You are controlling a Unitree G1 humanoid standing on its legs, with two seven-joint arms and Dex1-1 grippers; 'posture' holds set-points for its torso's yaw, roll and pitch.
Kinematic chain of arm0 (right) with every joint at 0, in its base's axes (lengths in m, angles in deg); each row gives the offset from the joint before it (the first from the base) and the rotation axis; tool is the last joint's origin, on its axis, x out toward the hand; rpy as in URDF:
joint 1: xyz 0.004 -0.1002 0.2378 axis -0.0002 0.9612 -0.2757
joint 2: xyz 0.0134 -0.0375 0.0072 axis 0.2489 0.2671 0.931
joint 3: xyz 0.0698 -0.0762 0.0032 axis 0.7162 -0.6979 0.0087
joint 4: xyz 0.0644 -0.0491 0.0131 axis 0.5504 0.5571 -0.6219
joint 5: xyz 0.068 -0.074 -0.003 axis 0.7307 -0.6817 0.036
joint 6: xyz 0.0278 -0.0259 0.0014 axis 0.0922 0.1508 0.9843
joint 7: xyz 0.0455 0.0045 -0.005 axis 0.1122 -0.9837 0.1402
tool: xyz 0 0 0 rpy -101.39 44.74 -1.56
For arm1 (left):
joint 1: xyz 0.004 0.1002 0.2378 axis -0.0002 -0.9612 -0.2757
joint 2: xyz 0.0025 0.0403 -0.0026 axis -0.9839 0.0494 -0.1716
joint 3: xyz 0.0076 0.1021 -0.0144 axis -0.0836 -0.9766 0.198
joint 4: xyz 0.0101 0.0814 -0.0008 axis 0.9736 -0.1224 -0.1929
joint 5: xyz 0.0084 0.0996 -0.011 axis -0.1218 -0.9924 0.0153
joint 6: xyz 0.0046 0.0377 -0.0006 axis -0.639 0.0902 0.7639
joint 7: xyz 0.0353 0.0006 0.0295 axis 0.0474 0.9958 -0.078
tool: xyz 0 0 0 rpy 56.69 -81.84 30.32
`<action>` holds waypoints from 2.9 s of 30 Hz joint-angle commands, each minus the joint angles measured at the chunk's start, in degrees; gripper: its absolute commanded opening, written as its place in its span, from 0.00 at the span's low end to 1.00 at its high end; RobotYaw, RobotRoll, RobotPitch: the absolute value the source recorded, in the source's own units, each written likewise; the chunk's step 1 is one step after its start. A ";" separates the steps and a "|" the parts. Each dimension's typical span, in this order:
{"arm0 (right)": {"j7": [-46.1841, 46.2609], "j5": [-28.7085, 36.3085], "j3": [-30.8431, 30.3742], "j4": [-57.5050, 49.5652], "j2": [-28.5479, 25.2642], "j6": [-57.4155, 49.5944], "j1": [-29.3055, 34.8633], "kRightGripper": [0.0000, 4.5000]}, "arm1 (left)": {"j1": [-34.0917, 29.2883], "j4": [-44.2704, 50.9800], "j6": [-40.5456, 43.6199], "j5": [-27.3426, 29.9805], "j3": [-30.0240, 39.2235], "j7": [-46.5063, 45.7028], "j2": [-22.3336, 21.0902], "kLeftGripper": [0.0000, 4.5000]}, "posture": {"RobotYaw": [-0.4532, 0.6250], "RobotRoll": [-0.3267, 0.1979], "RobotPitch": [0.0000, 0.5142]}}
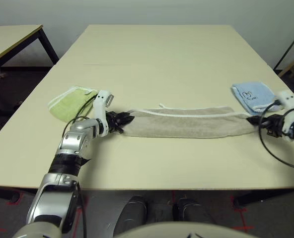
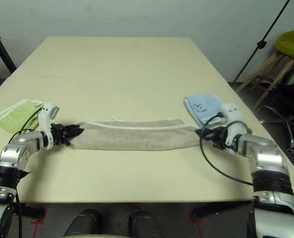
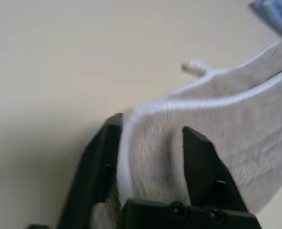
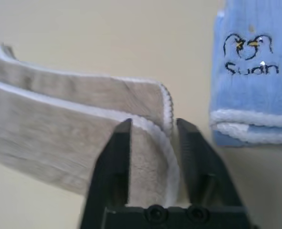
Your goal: Fold the towel and set it aside.
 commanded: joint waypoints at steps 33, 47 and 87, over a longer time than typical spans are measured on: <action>30.31 6.82 15.20 -4.16 19.52 -31.12 -2.92 0.60 | 5.38 -4.27 -6.77 5.12 -1.21 29.38 -4.93 1.00 | 0.44 0.62 0.11; 29.66 7.50 13.82 -7.59 15.75 -19.19 -7.51 0.01 | 5.06 -7.56 -8.73 5.03 -0.72 29.62 -6.65 1.00 | 0.43 0.62 0.12; 21.95 8.56 -24.56 -32.42 24.86 -25.81 -8.13 0.01 | 2.48 1.43 -3.02 6.58 -0.37 24.00 -5.01 1.00 | 0.47 0.62 0.11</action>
